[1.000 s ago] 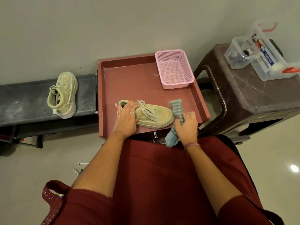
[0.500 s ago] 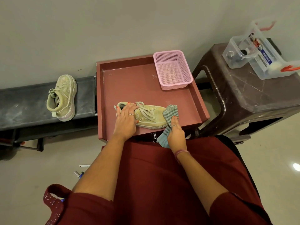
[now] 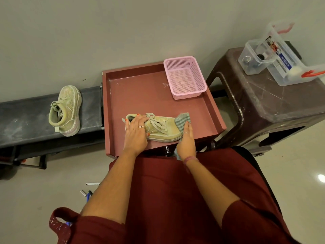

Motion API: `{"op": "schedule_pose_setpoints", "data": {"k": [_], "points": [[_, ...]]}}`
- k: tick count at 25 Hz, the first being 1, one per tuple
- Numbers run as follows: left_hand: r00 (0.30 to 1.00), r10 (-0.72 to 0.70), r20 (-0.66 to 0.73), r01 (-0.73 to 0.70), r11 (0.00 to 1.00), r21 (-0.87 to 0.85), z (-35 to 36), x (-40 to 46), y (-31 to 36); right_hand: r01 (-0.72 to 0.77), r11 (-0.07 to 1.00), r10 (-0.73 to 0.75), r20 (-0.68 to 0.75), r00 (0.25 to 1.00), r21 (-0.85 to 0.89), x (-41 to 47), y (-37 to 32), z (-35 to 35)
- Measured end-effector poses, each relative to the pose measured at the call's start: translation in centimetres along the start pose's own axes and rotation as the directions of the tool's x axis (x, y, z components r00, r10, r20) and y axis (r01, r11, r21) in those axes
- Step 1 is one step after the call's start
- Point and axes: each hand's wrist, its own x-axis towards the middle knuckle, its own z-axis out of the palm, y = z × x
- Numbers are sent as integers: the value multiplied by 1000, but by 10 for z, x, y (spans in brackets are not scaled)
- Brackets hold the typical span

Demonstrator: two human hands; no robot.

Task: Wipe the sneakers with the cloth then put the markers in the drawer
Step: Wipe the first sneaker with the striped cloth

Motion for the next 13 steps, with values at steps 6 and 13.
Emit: {"op": "schedule_pose_setpoints", "data": {"k": [6, 13], "points": [[1000, -14, 15, 14, 1000, -5, -1, 2, 1, -105, 916, 163, -120, 979, 386, -22, -3, -25], [997, -42, 69, 46, 997, -58, -7, 7, 3, 34, 996, -40, 84, 996, 78, 52, -14, -63]]}}
